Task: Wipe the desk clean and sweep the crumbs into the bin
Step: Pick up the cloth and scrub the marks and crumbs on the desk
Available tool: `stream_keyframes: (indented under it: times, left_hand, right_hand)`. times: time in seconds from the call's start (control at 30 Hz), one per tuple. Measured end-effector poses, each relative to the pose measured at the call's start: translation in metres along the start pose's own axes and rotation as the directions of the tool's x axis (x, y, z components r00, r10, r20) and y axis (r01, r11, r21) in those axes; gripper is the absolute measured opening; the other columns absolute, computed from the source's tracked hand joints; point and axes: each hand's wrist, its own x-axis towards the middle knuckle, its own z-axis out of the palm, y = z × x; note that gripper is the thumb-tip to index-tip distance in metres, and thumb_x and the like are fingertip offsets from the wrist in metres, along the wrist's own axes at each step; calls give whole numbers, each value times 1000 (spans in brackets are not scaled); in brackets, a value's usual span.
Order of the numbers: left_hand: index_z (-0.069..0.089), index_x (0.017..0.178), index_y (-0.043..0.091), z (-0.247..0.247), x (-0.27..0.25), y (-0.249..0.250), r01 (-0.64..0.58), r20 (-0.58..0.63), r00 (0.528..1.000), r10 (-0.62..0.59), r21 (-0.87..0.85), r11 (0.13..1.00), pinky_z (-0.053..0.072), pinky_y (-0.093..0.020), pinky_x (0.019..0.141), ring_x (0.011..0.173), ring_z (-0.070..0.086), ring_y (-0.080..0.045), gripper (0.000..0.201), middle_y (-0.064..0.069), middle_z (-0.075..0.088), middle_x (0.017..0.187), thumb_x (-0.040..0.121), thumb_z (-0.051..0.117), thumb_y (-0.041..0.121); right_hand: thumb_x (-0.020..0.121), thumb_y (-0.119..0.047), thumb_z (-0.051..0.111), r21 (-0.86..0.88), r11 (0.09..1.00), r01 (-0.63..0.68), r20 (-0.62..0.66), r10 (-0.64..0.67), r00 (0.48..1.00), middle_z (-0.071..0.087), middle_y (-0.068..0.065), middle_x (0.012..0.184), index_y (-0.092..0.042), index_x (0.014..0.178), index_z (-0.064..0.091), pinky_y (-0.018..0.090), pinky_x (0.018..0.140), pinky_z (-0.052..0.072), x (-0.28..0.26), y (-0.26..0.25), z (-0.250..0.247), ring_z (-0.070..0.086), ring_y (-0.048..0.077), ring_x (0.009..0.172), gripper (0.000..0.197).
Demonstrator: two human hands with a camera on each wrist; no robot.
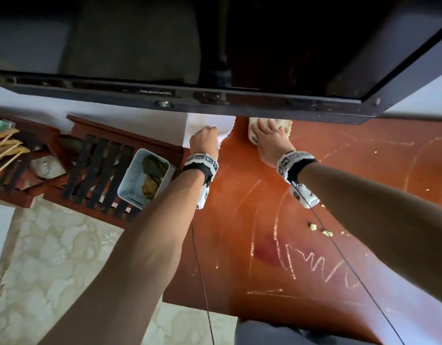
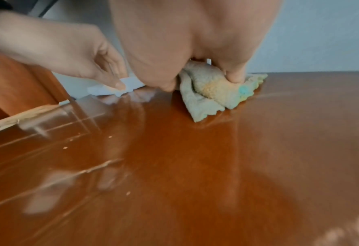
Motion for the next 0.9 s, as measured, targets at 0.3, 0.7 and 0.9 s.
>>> stream_keyframes:
  times: [0.3,0.7,0.9]
  left_hand:
    - [70,95,6,-39,-11,-92,273,-311,814,-491,-542,795,43,-28,71,86,69,-28,11,-10,76,92,94,64,14]
    - [72,94,4,-64,-31,-119,255,-350,754,-556,-624,738,38,-12,65,76,67,-15,8,-10,76,90,93,66,11]
    - [72,95,4,-61,-40,-128,290,-312,736,-600,-656,697,47,-21,70,84,73,-24,11,-11,77,93,92,68,13]
  right_hand:
    - [101,-47,21,14,1000,6,-107,-4,994,21,1,162,-19,157,18,56,121,4,48,-74,11,7,32,151,62]
    - [92,-15,45,-143,922,361,-29,-368,929,6,4,166,-25,157,10,61,117,19,55,-126,35,3,38,151,75]
    - [104,-43,26,56,993,105,-80,-100,992,47,4,147,-30,146,38,51,110,36,97,-125,-8,45,33,134,46]
